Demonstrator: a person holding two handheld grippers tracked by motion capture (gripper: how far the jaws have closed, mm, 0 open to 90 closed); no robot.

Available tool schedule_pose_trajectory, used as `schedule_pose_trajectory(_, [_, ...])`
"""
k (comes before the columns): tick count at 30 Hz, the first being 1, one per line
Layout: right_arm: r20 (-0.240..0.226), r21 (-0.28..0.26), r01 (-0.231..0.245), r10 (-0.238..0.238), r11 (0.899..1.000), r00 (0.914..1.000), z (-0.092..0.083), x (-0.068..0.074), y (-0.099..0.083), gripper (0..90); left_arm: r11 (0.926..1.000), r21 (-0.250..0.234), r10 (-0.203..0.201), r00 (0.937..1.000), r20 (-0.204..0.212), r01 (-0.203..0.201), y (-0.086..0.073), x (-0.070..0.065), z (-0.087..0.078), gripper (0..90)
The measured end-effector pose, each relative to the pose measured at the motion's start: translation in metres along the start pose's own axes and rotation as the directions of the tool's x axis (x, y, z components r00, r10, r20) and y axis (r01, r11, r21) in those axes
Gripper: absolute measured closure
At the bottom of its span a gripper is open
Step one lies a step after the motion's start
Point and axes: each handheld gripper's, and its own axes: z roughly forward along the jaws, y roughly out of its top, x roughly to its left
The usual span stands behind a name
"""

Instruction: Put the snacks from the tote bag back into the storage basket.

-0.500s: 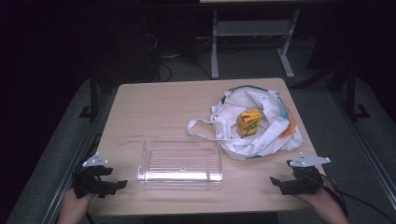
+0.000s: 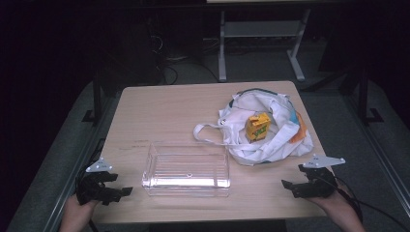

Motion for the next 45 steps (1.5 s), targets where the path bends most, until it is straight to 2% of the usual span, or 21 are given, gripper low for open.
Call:
schedule_pose_trajectory(3, [0.001,0.000,-0.005,0.005,1.000,1.0000,-0.001,-0.002,0.005,17.1,1.0000,-0.001,0.000,1.0000,0.007,0.000,-0.001,0.000,0.000,15.3])
schedule_pose_trajectory(7, [0.004,0.015,-0.008,0.008,1.000,1.0000,-0.001,-0.004,0.012,24.5,1.0000,-0.004,-0.001,1.0000,0.007,0.001,0.000,0.000,-0.001,15.3])
schedule_pose_trajectory(16, [-0.018,0.013,0.023,-0.022,1.000,0.9996,-0.002,0.000,0.025,40.3,0.9998,-0.017,-0.004,0.9999,0.015,0.005,0.001,-0.001,-0.001,15.3])
schedule_pose_trajectory(17, [-0.022,0.011,0.028,-0.027,1.000,0.9994,-0.002,0.001,0.030,47.1,0.9999,-0.014,-0.004,0.9999,0.017,0.004,0.001,-0.001,-0.001,15.3])
schedule_pose_trajectory(20, [-0.027,0.011,0.036,-0.035,0.999,0.9990,-0.002,0.002,0.037,57.6,0.9999,-0.015,-0.002,0.9998,0.022,0.002,0.001,-0.001,-0.001,15.3])
schedule_pose_trajectory(21, [-0.027,0.011,0.036,-0.035,0.999,0.9990,-0.002,0.002,0.037,57.6,0.9999,-0.015,-0.002,0.9998,0.022,0.002,0.001,-0.001,-0.001,15.3])
schedule_pose_trajectory(22, [-0.026,0.006,0.034,-0.034,0.999,0.9991,-0.002,0.002,0.041,66.3,1.0000,-0.001,0.005,0.9997,0.023,-0.005,0.001,-0.001,-0.002,15.3])
schedule_pose_trajectory(24, [-0.034,0.008,0.035,-0.035,0.999,0.9988,-0.002,0.001,0.045,74.0,1.0000,-0.006,0.003,0.9997,0.025,-0.003,0.001,-0.002,-0.001,15.3])
schedule_pose_trajectory(29, [-0.056,0.000,0.040,-0.040,0.999,0.9977,-0.003,-0.002,0.055,88.7,0.9999,-0.012,0.003,0.9997,0.023,-0.002,0.003,-0.002,-0.001,15.3])
schedule_pose_trajectory(33, [-0.065,-0.006,0.033,-0.033,0.999,0.9973,-0.004,-0.004,0.062,89.8,0.9999,-0.012,-0.004,0.9998,0.019,0.004,0.003,-0.001,-0.002,15.3])
schedule_pose_trajectory(42, [-0.070,-0.018,0.057,-0.058,0.998,0.9958,-0.005,-0.007,0.071,89.8,0.9998,-0.017,-0.004,0.9997,0.024,0.004,0.003,-0.001,-0.002,15.3])
schedule_pose_trajectory(45, [-0.074,-0.018,0.080,-0.081,0.997,0.9940,-0.004,-0.006,0.076,89.8,0.9997,-0.024,-0.010,0.9997,0.023,0.011,0.002,-0.001,-0.003,15.3])
